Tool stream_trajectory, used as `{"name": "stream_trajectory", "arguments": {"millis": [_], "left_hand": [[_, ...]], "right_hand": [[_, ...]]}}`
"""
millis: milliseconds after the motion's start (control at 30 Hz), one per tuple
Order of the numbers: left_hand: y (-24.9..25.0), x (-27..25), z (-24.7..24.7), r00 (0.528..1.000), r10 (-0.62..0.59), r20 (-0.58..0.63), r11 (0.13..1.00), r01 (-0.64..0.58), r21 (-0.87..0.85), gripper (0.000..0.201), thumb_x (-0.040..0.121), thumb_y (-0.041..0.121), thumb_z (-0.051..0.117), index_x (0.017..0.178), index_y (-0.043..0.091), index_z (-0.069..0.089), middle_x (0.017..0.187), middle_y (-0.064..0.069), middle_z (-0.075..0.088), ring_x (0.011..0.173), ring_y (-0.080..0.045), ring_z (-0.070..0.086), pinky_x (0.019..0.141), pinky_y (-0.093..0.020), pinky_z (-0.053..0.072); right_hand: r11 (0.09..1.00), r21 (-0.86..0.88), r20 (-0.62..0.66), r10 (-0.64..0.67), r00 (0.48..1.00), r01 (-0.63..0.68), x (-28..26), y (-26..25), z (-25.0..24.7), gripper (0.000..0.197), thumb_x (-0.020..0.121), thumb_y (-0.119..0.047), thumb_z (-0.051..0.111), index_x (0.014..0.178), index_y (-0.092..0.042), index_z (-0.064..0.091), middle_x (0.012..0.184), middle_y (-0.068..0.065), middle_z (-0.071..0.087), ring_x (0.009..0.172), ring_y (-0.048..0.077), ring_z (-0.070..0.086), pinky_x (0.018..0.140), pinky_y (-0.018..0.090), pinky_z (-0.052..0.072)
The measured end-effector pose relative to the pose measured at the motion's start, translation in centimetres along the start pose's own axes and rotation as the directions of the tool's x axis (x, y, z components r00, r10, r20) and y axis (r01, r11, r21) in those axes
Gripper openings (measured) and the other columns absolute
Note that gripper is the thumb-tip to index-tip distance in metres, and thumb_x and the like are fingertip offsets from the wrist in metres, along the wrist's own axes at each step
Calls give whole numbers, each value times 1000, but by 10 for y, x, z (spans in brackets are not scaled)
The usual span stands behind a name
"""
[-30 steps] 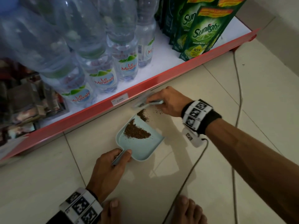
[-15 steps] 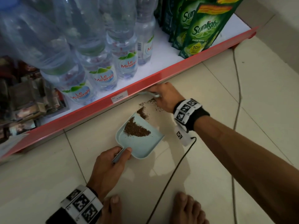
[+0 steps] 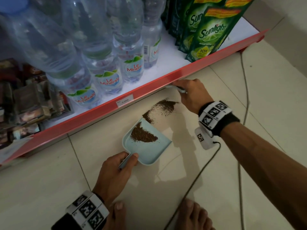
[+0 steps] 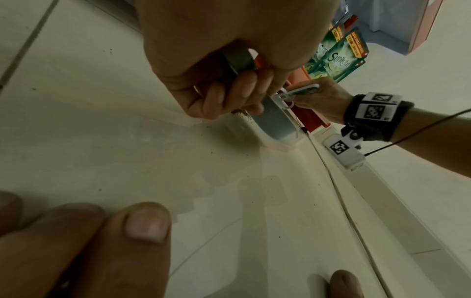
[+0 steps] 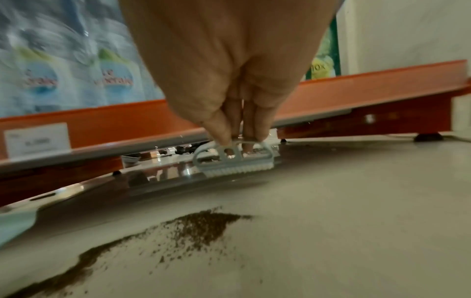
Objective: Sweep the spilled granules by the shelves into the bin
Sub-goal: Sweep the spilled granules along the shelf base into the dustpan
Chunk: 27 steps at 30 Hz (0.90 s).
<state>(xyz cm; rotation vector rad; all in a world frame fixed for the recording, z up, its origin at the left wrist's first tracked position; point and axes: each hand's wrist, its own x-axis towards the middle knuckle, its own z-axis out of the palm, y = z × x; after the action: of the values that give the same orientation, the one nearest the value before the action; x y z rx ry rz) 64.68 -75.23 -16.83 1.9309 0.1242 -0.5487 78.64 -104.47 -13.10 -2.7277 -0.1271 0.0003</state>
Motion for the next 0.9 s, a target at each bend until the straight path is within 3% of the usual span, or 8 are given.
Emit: {"name": "stream_trajectory", "arguments": {"millis": [67, 200, 400, 500, 567, 633, 800, 900], "left_hand": [[2, 1, 2, 1000, -3, 2, 1000, 3, 10, 27, 90, 47, 59, 71, 29, 68, 41, 8, 47, 41, -1, 40, 44, -14, 36], [3, 2, 0, 1000, 2, -2, 999, -2, 34, 26, 88, 51, 57, 73, 33, 68, 42, 7, 48, 41, -1, 41, 44, -15, 38], [-2, -1, -1, 1000, -4, 6, 1000, 4, 26, 29, 88, 51, 56, 74, 29, 68, 43, 6, 47, 42, -3, 41, 46, -19, 37], [1, -2, 1, 1000, -6, 8, 999, 6, 44, 27, 88, 52, 56, 75, 31, 68, 43, 6, 48, 41, -2, 41, 44, -15, 36], [1, -2, 3, 1000, -13, 2, 999, 12, 49, 26, 88, 52, 57, 75, 32, 68, 43, 6, 48, 41, -2, 41, 44, -14, 36], [1, -2, 3, 1000, -19, 2, 998, 19, 55, 26, 88, 51, 57, 74, 32, 68, 43, 7, 48, 41, -1, 41, 46, -17, 36], [-4, -5, 1, 1000, -28, -2, 999, 28, 44, 30, 89, 48, 59, 69, 27, 68, 43, 11, 50, 41, 0, 42, 49, -17, 36], [-6, -2, 4, 1000, 3, -8, 996, -2, 85, 33, 90, 45, 60, 68, 20, 67, 46, 10, 53, 43, -1, 44, 48, -13, 37]], "right_hand": [[999, 2, 108, 40, 993, -40, -2, -4, 8, 49, 93, 4, 47, 129, -24, 64, 116, 11, 72, 85, 31, 69, 84, 38, 56], [992, 95, 276, -109, 955, 85, -23, -17, 8, 36, 92, -2, 53, 121, -18, 70, 97, 7, 76, 70, 22, 69, 66, 31, 56], [989, 76, 152, -138, 979, 128, -12, -25, -3, 48, 86, 5, 50, 123, -20, 68, 95, 3, 75, 76, 24, 66, 75, 32, 55], [991, 86, 194, -115, 974, 100, 5, -38, 11, 52, 88, 6, 48, 132, -20, 62, 120, 7, 69, 105, 25, 66, 95, 35, 53], [983, 118, 274, -169, 947, 141, 11, -51, 24, 59, 86, 9, 48, 136, -19, 58, 139, 8, 58, 127, 24, 55, 108, 38, 44], [961, 179, 330, -261, 907, 211, 11, -62, 32, 66, 80, 14, 49, 134, -21, 60, 145, 4, 53, 134, 21, 48, 113, 35, 39], [940, 173, 412, -339, 846, 293, 6, -55, 27, 50, 79, 8, 57, 121, -18, 70, 124, 5, 67, 111, 22, 63, 95, 40, 54], [947, 159, 387, -319, 865, 278, -2, -38, 11, 43, 82, 5, 60, 117, -17, 71, 119, 6, 68, 110, 26, 63, 93, 43, 53]]}}
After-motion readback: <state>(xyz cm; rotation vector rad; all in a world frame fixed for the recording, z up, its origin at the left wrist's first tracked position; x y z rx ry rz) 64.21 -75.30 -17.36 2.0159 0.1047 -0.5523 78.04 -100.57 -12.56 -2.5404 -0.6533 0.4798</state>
